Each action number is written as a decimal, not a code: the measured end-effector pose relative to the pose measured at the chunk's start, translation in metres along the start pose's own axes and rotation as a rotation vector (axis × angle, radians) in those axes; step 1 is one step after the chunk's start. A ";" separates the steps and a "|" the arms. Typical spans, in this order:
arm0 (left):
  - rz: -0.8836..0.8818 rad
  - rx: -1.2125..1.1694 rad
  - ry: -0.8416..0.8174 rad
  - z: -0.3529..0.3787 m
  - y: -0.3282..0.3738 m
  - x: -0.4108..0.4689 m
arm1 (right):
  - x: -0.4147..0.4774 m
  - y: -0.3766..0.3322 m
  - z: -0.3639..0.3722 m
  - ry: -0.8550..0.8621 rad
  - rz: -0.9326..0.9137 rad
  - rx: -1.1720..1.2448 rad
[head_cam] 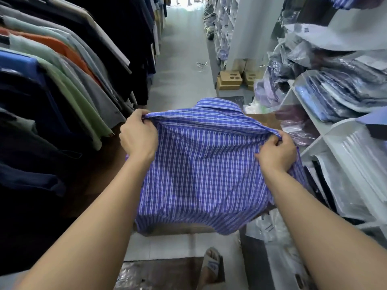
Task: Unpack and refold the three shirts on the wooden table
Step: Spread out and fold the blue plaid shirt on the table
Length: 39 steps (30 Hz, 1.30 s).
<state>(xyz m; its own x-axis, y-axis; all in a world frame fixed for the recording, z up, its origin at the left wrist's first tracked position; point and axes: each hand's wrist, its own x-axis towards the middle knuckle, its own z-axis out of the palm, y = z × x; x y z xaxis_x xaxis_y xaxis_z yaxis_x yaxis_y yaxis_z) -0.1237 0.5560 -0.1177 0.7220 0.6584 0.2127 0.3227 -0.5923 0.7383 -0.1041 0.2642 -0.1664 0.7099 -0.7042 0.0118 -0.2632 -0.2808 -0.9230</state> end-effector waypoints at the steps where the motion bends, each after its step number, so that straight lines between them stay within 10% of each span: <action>1: -0.014 -0.006 0.033 0.007 0.005 0.006 | 0.012 -0.004 0.009 -0.021 -0.019 -0.001; 4: -0.095 -0.007 0.027 0.032 0.012 0.018 | 0.036 -0.018 0.027 -0.152 -0.043 -0.038; 14: -0.148 0.431 -0.887 0.124 -0.034 -0.014 | 0.043 0.034 0.065 -1.018 -0.143 -0.850; 24: -0.202 0.737 -0.904 0.128 -0.030 -0.013 | 0.031 0.041 0.064 -0.879 -0.328 -1.147; 30: 0.400 0.639 -1.025 0.144 -0.035 -0.013 | 0.019 0.056 0.060 -0.999 -0.434 -1.045; 39: 0.377 0.515 -0.830 0.142 -0.049 -0.020 | 0.014 0.052 0.064 -0.816 -0.516 -0.978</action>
<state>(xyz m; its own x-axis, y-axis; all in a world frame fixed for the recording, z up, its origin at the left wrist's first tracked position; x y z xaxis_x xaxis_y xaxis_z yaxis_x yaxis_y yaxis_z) -0.0674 0.5062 -0.2492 0.9606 -0.0203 -0.2772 0.0701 -0.9474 0.3122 -0.0654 0.2815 -0.2390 0.9561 0.1035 -0.2740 0.0380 -0.9715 -0.2341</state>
